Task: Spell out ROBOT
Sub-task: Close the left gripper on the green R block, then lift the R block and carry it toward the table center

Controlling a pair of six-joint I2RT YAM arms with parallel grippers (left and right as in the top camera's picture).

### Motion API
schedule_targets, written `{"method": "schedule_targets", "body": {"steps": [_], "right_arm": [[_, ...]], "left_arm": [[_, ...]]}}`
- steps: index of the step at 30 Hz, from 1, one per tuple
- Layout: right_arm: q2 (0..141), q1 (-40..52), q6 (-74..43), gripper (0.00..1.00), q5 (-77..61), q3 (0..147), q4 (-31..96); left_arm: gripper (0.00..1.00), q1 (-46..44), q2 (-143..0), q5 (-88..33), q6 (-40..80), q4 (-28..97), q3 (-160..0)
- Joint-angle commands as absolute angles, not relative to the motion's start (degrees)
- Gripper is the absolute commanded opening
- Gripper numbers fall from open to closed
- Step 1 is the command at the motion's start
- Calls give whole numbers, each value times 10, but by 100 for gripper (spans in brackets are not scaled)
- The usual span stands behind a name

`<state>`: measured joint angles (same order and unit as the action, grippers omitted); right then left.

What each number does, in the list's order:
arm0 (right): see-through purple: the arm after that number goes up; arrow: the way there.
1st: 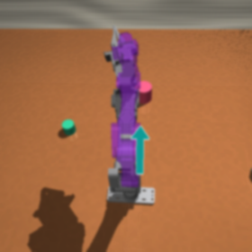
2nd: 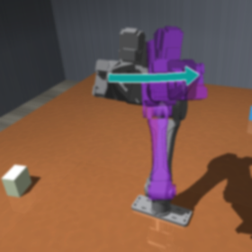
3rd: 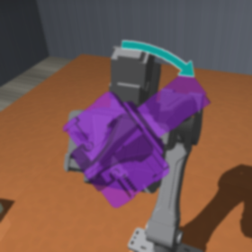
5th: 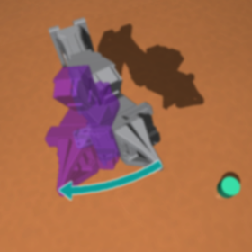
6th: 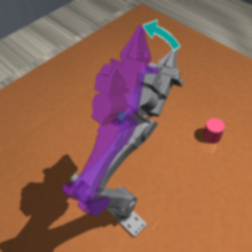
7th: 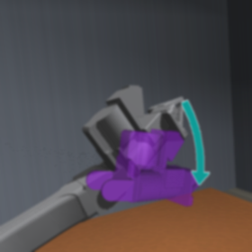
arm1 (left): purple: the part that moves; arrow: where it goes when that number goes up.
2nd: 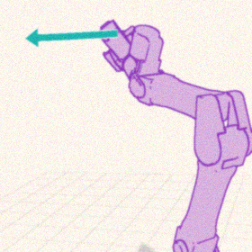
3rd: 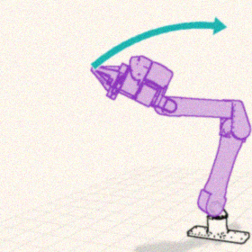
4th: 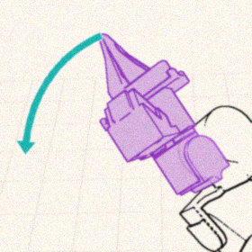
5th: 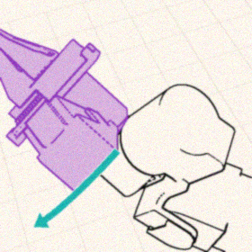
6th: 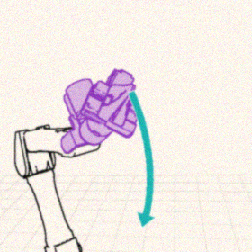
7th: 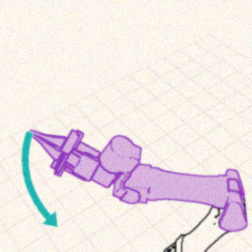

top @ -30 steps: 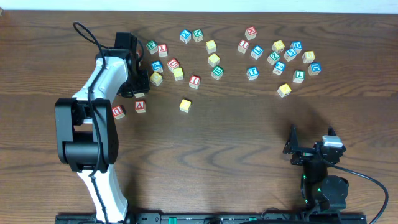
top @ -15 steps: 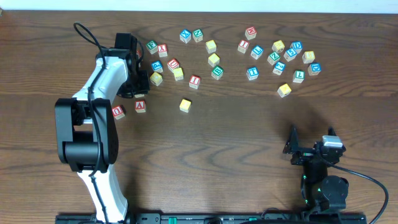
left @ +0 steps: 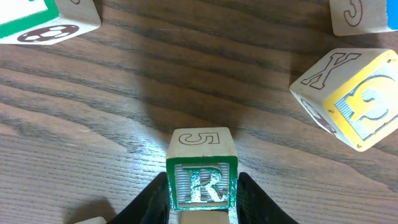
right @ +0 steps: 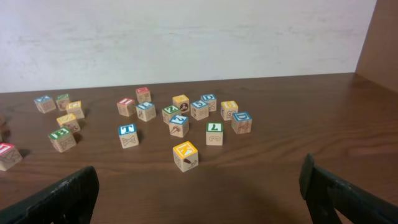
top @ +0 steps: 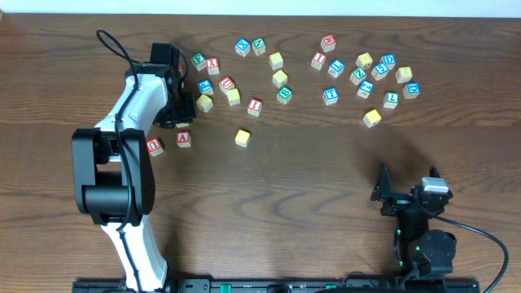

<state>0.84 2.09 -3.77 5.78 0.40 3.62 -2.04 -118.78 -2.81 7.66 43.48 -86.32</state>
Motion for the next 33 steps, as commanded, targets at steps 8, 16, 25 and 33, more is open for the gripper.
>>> {"method": "schedule_targets", "body": {"steps": [8, 16, 25, 33], "right_arm": [[4, 15, -31, 99, 56, 3, 38], [4, 15, -31, 99, 56, 3, 38], [4, 15, -31, 99, 56, 3, 38], [4, 15, -31, 99, 56, 3, 38]], "left_arm": [[32, -19, -1189, -22, 78, 440, -868], [32, -19, -1126, -26, 78, 441, -870], [30, -19, -1009, -41, 80, 450, -870], [29, -40, -903, -41, 83, 497, -870]]}}
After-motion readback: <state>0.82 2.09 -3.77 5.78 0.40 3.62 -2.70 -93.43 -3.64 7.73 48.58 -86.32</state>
